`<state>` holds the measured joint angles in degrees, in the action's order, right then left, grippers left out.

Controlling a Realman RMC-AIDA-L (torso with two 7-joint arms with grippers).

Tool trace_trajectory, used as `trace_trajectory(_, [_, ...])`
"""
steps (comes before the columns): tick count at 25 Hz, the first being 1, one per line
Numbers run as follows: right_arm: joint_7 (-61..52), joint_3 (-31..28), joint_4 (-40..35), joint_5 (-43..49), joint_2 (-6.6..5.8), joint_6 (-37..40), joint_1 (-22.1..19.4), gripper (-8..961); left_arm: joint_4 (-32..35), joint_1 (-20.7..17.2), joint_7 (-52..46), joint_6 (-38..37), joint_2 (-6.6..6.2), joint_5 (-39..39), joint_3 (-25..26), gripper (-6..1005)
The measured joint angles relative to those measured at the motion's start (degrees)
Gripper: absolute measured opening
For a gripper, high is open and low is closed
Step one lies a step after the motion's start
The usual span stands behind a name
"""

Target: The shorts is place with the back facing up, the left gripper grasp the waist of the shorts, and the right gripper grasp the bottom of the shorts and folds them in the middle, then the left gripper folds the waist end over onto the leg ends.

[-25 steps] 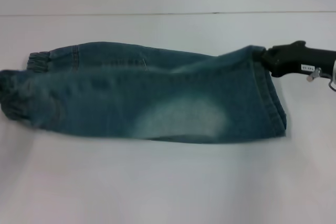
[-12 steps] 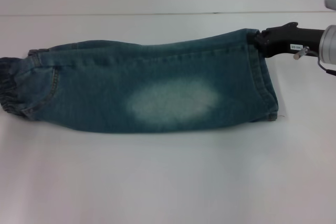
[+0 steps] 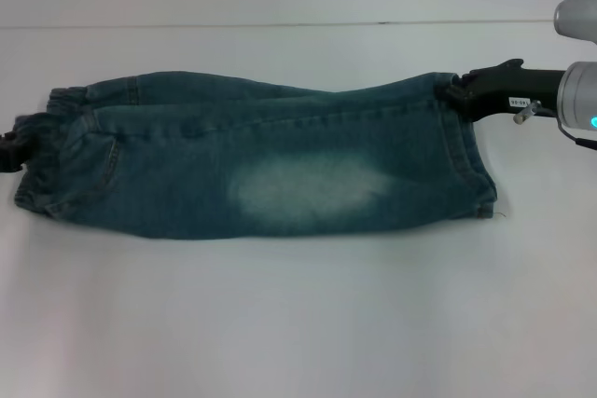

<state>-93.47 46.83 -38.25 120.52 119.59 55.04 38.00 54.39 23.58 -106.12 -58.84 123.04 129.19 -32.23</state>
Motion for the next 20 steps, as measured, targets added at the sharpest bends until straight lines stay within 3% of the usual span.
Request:
trace_trajectory(4, [-0.2,0.0,-0.4,-0.1,0.05,0.4,-0.3,118,0.9,-0.2,1.4,0.5,0.67,0.5,-1.1,70])
trace_trajectory(7, [-0.3,0.2,-0.5,0.0,0.02,0.7,-0.5,134,1.3,-0.3,1.6,1.2,0.71,1.1,-2.6,210])
trace_trajectory(12, [-1.0,0.4,-4.5,-0.3,0.18,1.7,-3.0,364,2.7,-0.9,1.4,4.7,0.86,0.8,-2.7,449])
trace_trajectory(15, [-1.6,0.0,-7.6,-0.8,0.12,2.9,-4.8,610,3.0,-1.1,1.2,7.1,0.91,0.7,-2.5,580])
trace_trajectory(20, [-1.3,0.1,-13.0,-3.2,0.04,8.6,-8.2,660,5.2,-2.4,2.5,5.8,0.97,-0.1,-2.9,752])
